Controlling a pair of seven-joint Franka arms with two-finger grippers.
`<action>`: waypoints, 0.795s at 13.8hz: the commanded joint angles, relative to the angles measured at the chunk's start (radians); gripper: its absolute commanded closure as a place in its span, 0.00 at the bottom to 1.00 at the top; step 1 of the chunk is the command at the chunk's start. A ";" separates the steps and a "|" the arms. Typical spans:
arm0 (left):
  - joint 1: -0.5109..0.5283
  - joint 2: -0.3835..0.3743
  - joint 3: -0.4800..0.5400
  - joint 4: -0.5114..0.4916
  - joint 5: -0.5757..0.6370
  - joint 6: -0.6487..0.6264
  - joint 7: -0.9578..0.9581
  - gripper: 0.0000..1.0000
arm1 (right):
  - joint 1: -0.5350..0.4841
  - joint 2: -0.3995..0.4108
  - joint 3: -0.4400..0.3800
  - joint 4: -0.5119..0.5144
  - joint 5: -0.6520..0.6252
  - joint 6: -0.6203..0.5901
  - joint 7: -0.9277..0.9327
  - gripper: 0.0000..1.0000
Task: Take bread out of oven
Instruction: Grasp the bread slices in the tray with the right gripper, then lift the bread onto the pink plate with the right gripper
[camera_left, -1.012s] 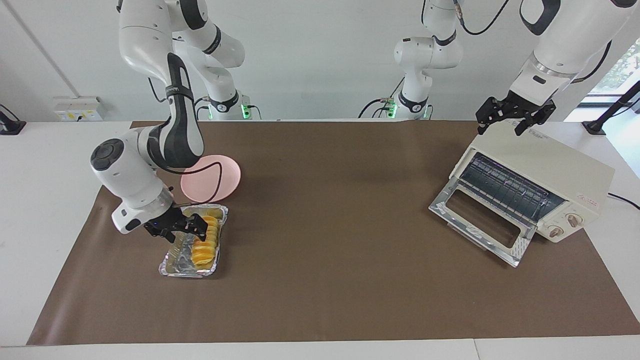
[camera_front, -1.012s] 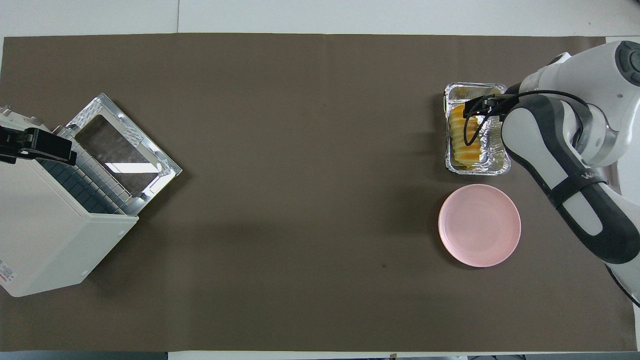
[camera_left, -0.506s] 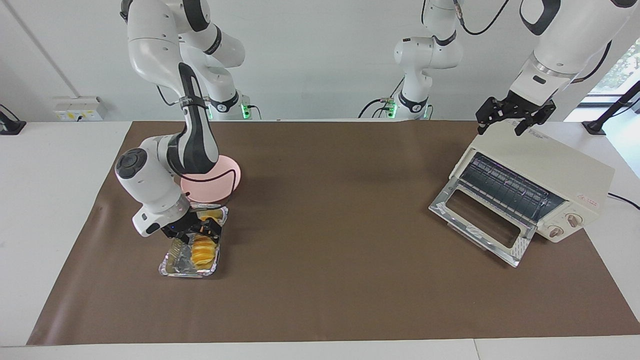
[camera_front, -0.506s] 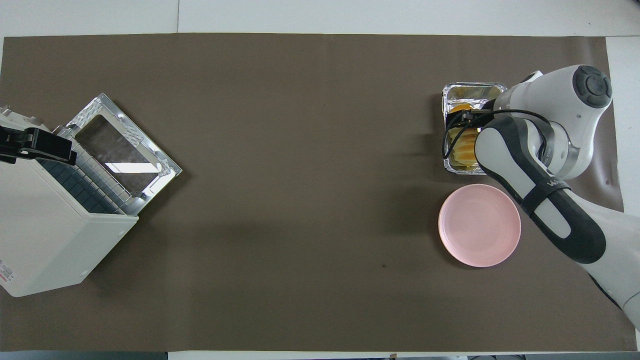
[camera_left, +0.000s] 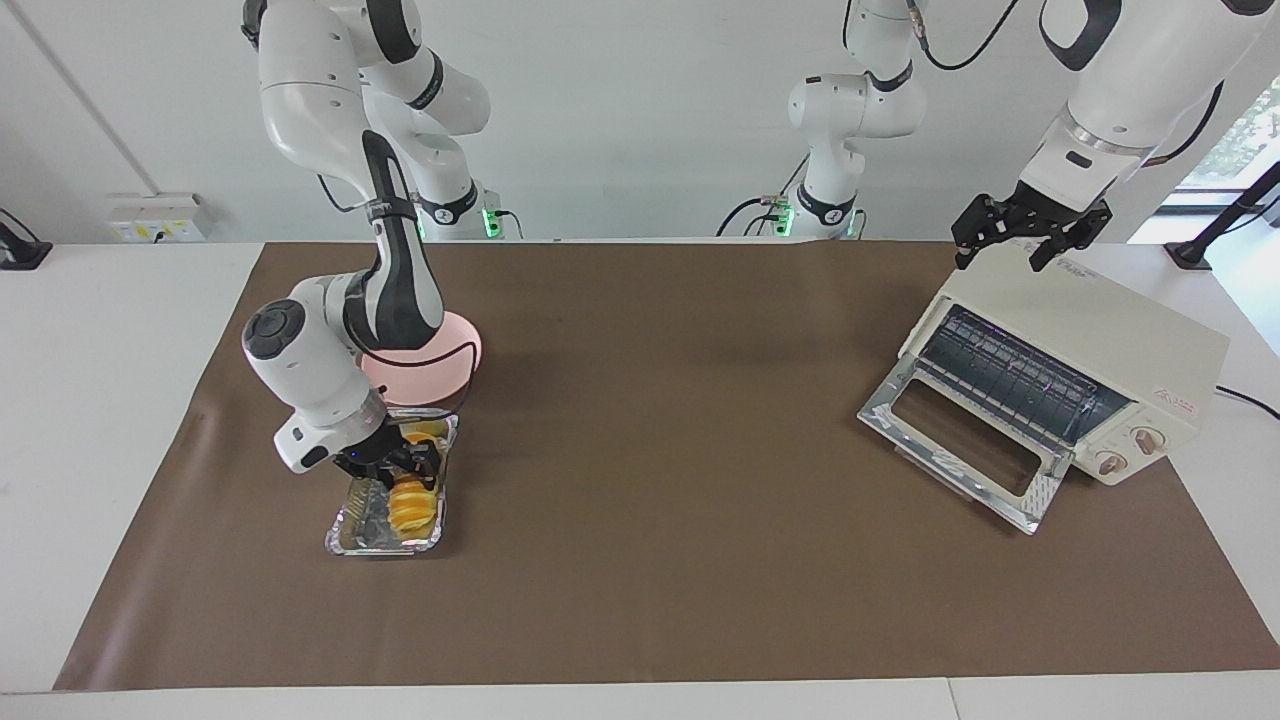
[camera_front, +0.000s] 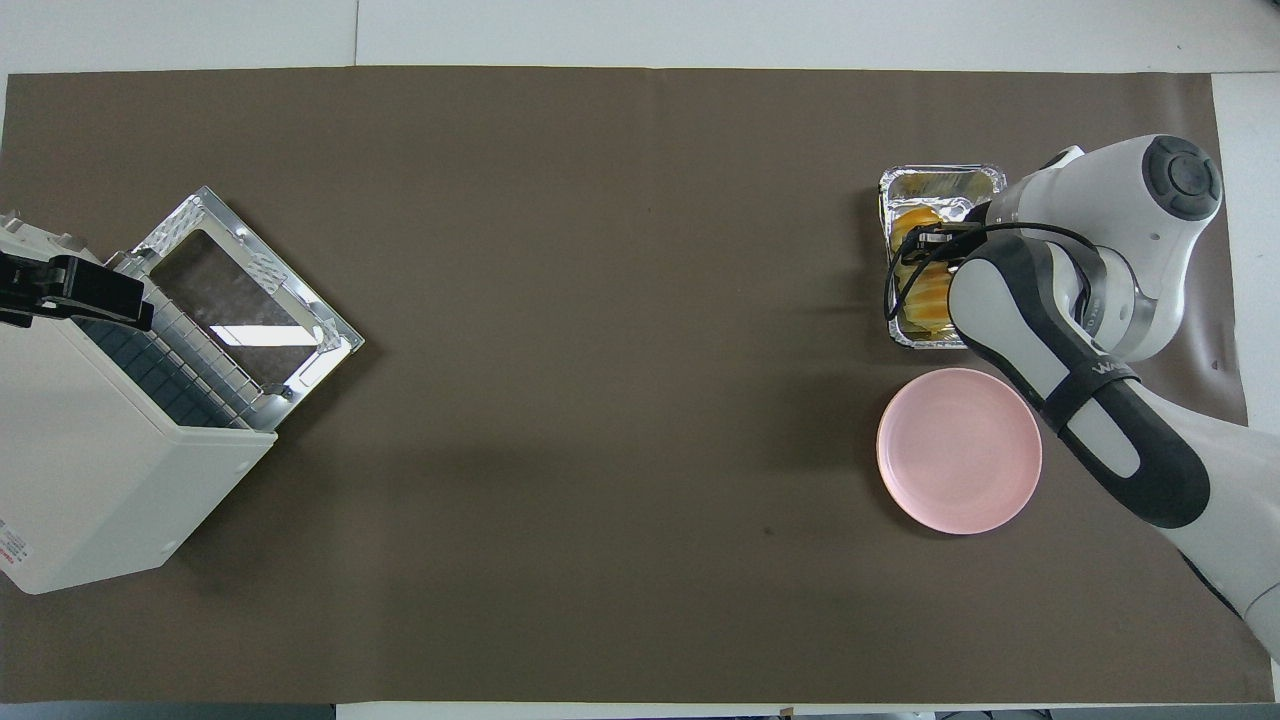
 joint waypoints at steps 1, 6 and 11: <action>0.009 -0.007 -0.002 -0.012 -0.008 0.006 0.006 0.00 | -0.008 -0.020 0.002 0.014 -0.018 -0.055 0.025 0.90; 0.009 -0.007 -0.002 -0.012 -0.008 0.006 0.006 0.00 | -0.015 -0.084 -0.001 0.076 -0.018 -0.218 0.026 1.00; 0.009 -0.005 -0.002 -0.012 -0.008 0.006 0.006 0.00 | 0.010 -0.249 0.004 -0.037 -0.015 -0.350 0.164 1.00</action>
